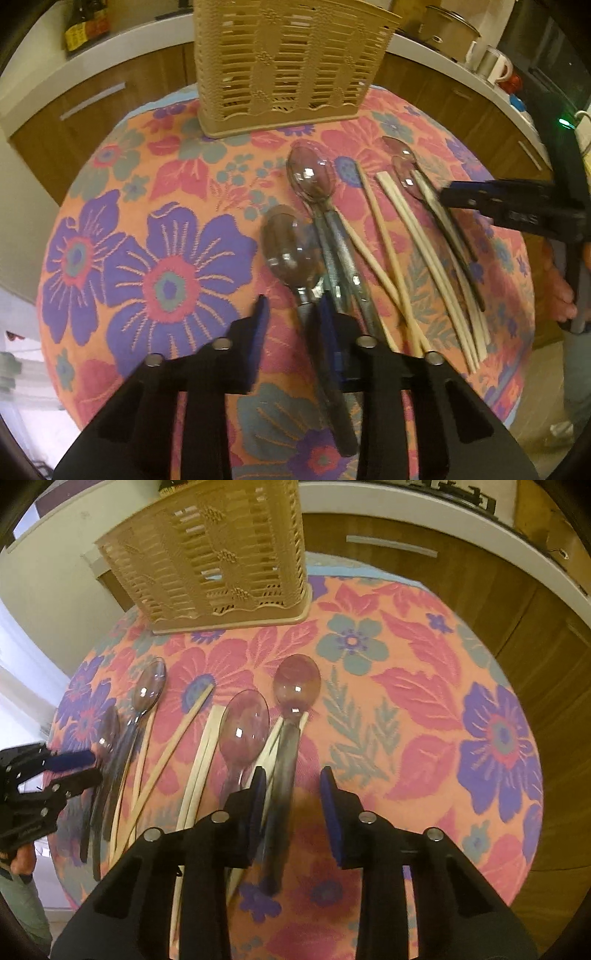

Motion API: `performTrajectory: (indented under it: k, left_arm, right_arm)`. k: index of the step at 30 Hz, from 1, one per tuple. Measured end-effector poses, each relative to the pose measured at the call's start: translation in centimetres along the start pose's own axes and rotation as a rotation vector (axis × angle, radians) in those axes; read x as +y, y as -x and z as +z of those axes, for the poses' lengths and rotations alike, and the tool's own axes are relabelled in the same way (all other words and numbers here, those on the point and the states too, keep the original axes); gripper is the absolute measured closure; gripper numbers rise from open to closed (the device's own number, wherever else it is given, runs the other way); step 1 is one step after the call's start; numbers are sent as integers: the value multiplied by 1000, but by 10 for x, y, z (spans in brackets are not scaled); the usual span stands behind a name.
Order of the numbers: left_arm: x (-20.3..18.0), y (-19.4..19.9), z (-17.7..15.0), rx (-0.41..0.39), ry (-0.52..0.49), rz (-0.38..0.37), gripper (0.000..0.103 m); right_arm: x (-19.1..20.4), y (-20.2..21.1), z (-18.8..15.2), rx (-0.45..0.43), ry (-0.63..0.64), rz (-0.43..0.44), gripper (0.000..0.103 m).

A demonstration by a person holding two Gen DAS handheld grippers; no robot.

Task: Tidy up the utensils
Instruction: 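Close the left gripper on a clear spoon handle while the right gripper grasps another spoon, then lift both spoons over the beige basket and open both grippers to drop them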

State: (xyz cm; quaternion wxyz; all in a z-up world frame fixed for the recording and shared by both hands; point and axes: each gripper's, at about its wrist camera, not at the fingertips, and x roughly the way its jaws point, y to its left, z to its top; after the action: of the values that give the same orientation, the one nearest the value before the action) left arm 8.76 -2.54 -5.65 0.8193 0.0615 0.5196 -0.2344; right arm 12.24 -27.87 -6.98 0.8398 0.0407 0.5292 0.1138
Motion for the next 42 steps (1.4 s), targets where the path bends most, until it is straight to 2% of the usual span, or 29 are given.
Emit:
performTrajectory:
  k: [2, 3, 4, 6, 8, 13, 19, 23, 25, 27, 35, 37, 38, 40, 42]
  left_arm:
    - [3, -1, 1, 4, 11, -12, 82]
    - [4, 1, 2, 6, 17, -30, 92]
    - [7, 0, 3, 8, 31, -75, 92]
    - [10, 1, 1, -1, 42, -91, 93]
    - [12, 2, -1, -15, 46, -84, 93]
    - [30, 16, -10, -47, 87, -132, 94]
    - [39, 19, -12, -31, 93, -73, 93]
    - [34, 15, -13, -17, 59, -14, 92]
    - [32, 13, -12, -14, 53, 1, 88]
    - [33, 11, -9, -12, 52, 1, 83]
    - [25, 4, 2, 33, -11, 70, 82]
    - [22, 2, 4, 39, -30, 88, 83]
    - [20, 1, 5, 35, -41, 104, 88]
    - [17, 0, 5, 24, -53, 125, 93]
    - [18, 3, 7, -5, -41, 129, 93]
  right_arm:
    - [-1, -7, 4, 20, -12, 35, 82]
    - [-2, -7, 6, 28, -19, 49, 86]
    - [-4, -6, 7, 37, -29, 77, 93]
    - [-8, -6, 7, 44, -49, 115, 93]
    - [-9, -3, 4, 31, -35, 79, 93]
    - [-24, 9, -6, 6, -59, 77, 93]
    - [-33, 11, -19, 17, -47, 1, 93]
    - [-36, 7, -23, 32, -38, -16, 93]
    - [-37, 5, -23, 39, -35, -16, 92]
    - [-37, 3, -20, 48, -28, -20, 90]
    - [-30, -10, 9, 104, 8, -63, 84]
    - [-28, -12, 13, 117, 24, -75, 84]
    - [-27, -13, 14, 123, 32, -80, 85]
    - [-25, -12, 16, 126, 49, -84, 93]
    - [-20, -9, 19, 116, 57, -80, 93]
